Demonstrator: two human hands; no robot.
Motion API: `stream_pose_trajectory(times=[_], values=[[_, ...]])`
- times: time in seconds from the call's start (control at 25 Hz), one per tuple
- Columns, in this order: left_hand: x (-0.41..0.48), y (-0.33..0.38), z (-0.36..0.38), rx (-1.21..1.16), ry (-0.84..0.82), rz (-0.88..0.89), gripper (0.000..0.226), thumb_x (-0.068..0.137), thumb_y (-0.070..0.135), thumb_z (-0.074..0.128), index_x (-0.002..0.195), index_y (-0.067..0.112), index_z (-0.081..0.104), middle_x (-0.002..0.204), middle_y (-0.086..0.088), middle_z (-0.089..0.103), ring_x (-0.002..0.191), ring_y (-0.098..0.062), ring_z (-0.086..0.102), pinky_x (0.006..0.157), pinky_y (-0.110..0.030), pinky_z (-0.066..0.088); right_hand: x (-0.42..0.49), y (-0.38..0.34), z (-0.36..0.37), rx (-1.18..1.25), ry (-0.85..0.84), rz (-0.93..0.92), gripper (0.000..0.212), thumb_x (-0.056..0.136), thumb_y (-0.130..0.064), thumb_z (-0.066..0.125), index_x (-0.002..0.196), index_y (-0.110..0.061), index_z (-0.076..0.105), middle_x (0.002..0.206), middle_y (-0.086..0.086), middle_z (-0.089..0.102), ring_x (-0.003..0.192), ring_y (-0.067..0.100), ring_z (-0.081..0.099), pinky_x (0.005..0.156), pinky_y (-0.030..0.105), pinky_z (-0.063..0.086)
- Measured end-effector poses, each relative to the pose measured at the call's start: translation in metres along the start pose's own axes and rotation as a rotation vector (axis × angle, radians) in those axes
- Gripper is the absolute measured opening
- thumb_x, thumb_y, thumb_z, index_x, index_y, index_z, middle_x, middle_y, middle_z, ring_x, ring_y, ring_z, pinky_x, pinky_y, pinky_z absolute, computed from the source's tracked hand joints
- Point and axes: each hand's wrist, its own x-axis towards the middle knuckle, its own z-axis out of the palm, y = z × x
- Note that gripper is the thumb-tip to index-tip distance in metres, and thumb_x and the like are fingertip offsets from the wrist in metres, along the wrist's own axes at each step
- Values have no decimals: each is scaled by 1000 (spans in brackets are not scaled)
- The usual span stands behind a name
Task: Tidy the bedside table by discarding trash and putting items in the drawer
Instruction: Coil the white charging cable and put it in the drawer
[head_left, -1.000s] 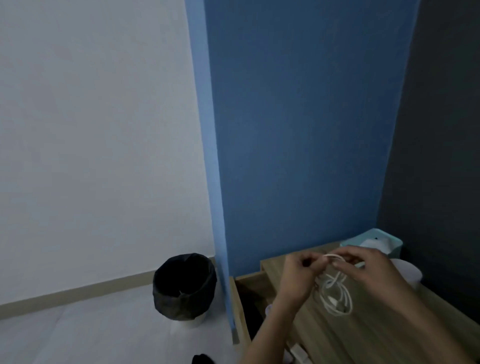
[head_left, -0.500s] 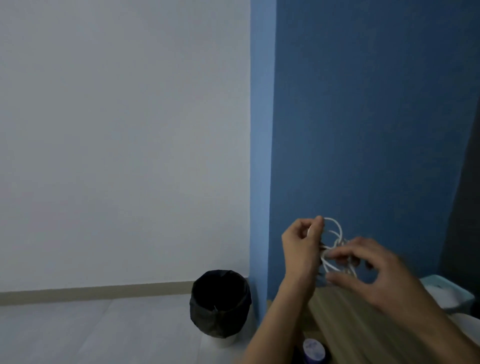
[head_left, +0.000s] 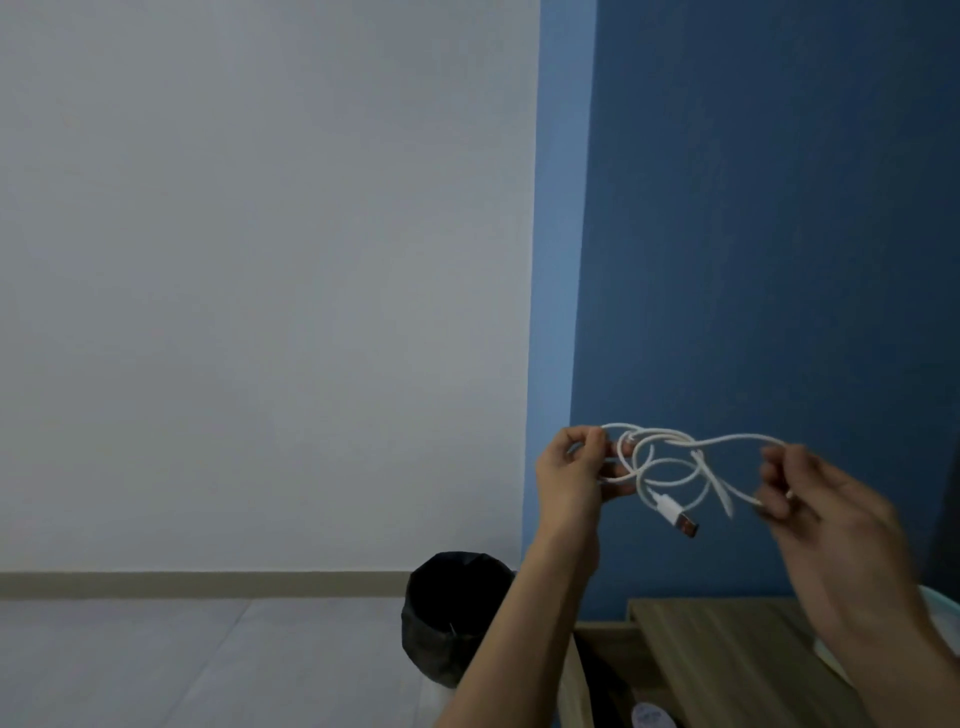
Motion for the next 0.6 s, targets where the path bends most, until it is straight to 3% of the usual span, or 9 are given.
stream_pose_trajectory(times=[0.08,0.16,0.24,0.32,0.48,0.56,0.6], values=[[0,4,0,-79,-210,-60,21,100,20,40,84,13,52,77,-1,70,68,-8,67,62,-26,55,5,-4,0,-15,-22,7,45,38,-53,76,63,-16,73,59,-10,66,45,-2,49,47,7,42],[0,7,0,-96,-372,-73,22,99,20,42,80,14,53,92,-4,72,80,-15,68,64,-28,56,6,-13,4,-145,-112,0,43,43,-56,73,65,-20,74,61,-8,69,48,0,56,49,9,45],[0,10,2,-79,-384,-14,25,96,9,46,72,14,51,100,-8,71,82,-20,70,62,-28,57,7,-19,8,-383,-209,-49,35,59,-58,67,73,-27,73,72,-11,72,62,1,63,58,12,49],[-1,15,6,-69,-372,65,25,92,-4,46,75,14,50,102,-11,70,87,-23,69,64,-28,58,8,-24,17,-631,-211,-180,9,73,-40,66,76,-32,69,82,-15,70,74,2,63,63,13,46],[-7,27,8,-70,-451,108,38,81,-22,35,97,11,43,122,-17,60,110,-26,60,77,-32,56,8,-24,24,-861,-293,-320,37,56,-64,68,74,-32,65,82,-17,69,69,2,64,55,10,47],[-8,32,3,15,-479,135,36,85,-20,38,100,12,42,123,-18,60,104,-27,63,73,-32,57,12,-27,22,-911,-277,-370,8,69,-38,74,66,-35,67,80,-19,68,68,2,63,54,8,45],[-7,33,0,94,-467,169,29,88,-14,43,99,13,42,115,-19,64,95,-25,66,65,-28,57,15,-28,20,-955,-254,-432,15,73,-21,73,66,-34,68,80,-19,67,68,3,63,55,9,44]])
